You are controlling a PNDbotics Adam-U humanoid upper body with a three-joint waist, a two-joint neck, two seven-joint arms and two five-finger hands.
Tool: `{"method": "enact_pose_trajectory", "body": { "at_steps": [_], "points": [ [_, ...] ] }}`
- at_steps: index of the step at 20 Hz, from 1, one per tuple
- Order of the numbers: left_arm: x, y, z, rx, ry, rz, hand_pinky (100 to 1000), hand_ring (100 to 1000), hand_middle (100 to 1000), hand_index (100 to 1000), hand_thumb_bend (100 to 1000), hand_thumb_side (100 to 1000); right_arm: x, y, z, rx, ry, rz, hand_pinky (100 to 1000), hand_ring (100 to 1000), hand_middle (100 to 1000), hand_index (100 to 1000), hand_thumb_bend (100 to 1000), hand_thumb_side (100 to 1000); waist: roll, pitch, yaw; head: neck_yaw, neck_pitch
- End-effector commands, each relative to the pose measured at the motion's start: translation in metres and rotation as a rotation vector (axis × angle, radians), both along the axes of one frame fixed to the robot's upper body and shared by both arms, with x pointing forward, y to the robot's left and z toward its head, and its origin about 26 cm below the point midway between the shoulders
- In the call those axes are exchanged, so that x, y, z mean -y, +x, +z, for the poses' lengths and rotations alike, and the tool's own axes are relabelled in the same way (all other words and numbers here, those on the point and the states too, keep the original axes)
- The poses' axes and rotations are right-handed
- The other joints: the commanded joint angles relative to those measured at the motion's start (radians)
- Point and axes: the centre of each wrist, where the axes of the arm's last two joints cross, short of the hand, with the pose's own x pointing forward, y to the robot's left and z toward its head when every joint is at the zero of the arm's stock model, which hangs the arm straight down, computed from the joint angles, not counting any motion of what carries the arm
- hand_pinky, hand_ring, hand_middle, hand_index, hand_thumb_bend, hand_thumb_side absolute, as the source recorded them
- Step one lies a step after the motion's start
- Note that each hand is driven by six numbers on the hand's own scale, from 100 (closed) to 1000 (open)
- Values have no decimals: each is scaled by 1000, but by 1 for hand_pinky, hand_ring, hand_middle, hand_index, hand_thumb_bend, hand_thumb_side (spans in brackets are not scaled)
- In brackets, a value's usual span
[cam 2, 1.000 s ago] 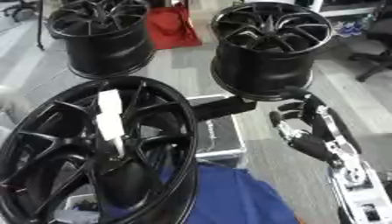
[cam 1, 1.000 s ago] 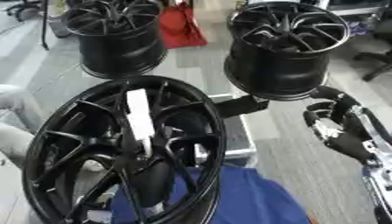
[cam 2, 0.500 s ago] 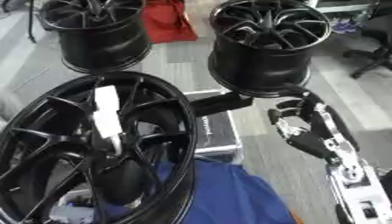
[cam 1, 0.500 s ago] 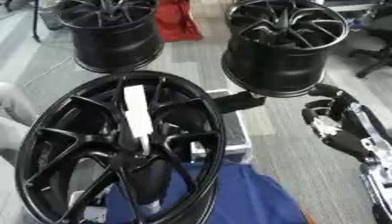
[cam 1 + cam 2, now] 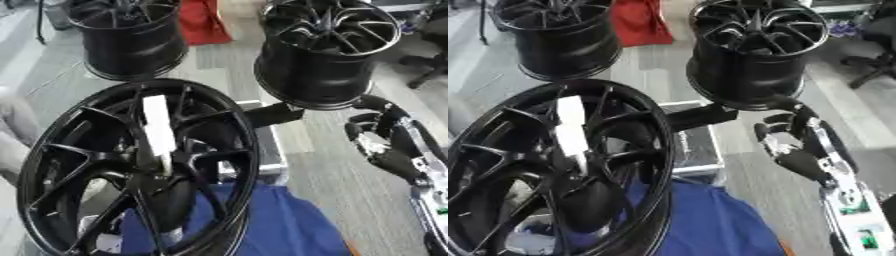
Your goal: Pull the pin out of the wheel hub.
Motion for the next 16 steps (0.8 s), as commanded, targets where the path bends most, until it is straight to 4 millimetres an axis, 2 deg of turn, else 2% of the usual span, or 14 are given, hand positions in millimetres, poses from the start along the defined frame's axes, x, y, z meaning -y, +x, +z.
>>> {"method": "enact_pose_trajectory", "body": {
  "at_steps": [1, 4, 7, 16],
  "points": [
    [30, -8, 18, 167, -203, -3, 614, 617, 655, 849, 126, 601, 1, 2, 8, 32, -1, 0, 682, 723, 781, 884, 333, 340, 0, -3, 4, -4, -2],
    [54, -16, 18, 241, -371, 0, 615, 616, 651, 846, 127, 609, 0, 2, 8, 33, 4, -1, 682, 724, 781, 884, 332, 340, -5, 0, 8, -10, -2],
    [69, -22, 16, 275, -466, 11, 615, 615, 648, 844, 132, 614, 1, 2, 9, 38, 5, -7, 682, 724, 781, 884, 332, 339, -5, 4, 16, -14, -2],
    [79, -26, 8, 254, -513, 29, 614, 613, 646, 845, 132, 623, 1, 2, 9, 39, 9, -11, 682, 724, 781, 884, 331, 339, -5, 5, 19, -19, -2]
  ]
}}
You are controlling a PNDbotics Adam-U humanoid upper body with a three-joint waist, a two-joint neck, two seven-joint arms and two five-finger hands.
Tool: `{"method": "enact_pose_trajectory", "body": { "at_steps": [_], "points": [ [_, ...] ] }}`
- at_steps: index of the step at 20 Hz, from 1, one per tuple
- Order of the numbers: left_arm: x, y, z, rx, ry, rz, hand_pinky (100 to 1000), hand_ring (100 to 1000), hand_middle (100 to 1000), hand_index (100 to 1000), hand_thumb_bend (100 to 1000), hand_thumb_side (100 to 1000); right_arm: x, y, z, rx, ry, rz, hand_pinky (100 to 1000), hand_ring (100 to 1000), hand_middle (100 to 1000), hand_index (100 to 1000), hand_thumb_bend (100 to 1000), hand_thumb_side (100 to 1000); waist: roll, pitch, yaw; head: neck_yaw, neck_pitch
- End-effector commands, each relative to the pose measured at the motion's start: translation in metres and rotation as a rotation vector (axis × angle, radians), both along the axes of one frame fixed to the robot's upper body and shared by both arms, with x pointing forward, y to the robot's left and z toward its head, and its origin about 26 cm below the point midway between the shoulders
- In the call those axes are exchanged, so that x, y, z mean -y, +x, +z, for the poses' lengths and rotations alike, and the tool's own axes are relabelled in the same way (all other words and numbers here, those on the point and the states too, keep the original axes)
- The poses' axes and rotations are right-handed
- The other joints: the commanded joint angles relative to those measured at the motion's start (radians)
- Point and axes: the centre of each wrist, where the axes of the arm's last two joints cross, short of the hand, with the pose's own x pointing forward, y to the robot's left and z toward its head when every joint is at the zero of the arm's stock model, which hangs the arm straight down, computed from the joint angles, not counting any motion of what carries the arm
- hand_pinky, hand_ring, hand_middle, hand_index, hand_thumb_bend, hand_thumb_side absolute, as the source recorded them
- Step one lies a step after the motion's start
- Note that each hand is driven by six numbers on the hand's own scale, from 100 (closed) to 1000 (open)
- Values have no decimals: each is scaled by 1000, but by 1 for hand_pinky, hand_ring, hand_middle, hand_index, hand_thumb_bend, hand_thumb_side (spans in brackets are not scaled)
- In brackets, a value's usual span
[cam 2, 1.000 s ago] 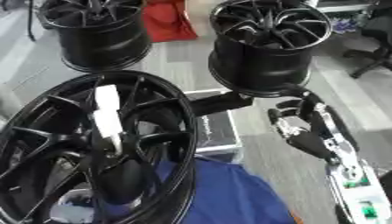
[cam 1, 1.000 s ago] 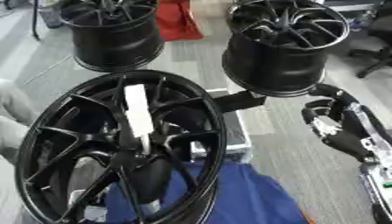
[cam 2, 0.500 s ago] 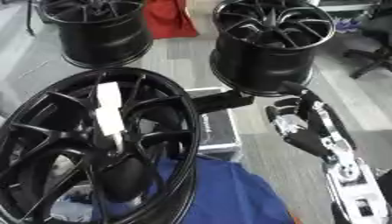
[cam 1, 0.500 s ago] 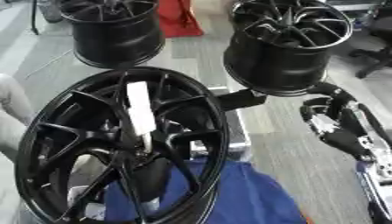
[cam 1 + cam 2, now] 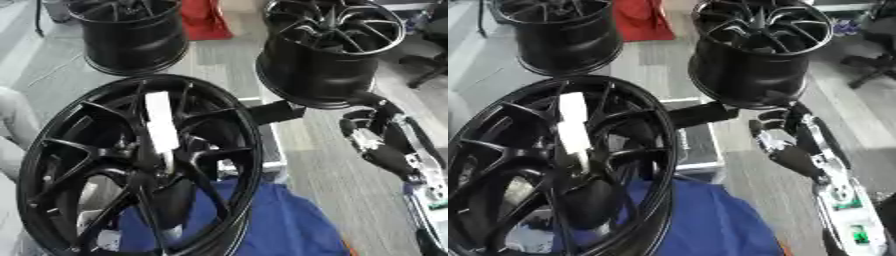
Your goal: Pull the pin out of the wheel hub.
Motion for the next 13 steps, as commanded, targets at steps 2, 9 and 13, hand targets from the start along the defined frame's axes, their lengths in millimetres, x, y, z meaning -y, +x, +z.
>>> {"method": "enact_pose_trajectory", "body": {
  "at_steps": [2, 9, 13],
  "points": [
    [0, -1, 9, 27, 8, 0, 614, 614, 646, 845, 133, 624, 1, 2, 9, 32, -4, 1, 682, 724, 781, 884, 330, 339, 1, -5, 3, -1, -2],
    [1, -2, 10, 22, 17, -4, 614, 614, 647, 847, 133, 623, 1, 3, 11, 38, -5, 4, 682, 724, 781, 884, 330, 338, -3, -2, 5, 2, -2],
    [1, -2, 11, 24, 24, -5, 615, 614, 647, 847, 137, 620, 1, 3, 12, 40, -6, 5, 682, 724, 781, 884, 330, 337, -5, -2, 6, 5, -2]
  ]
}}
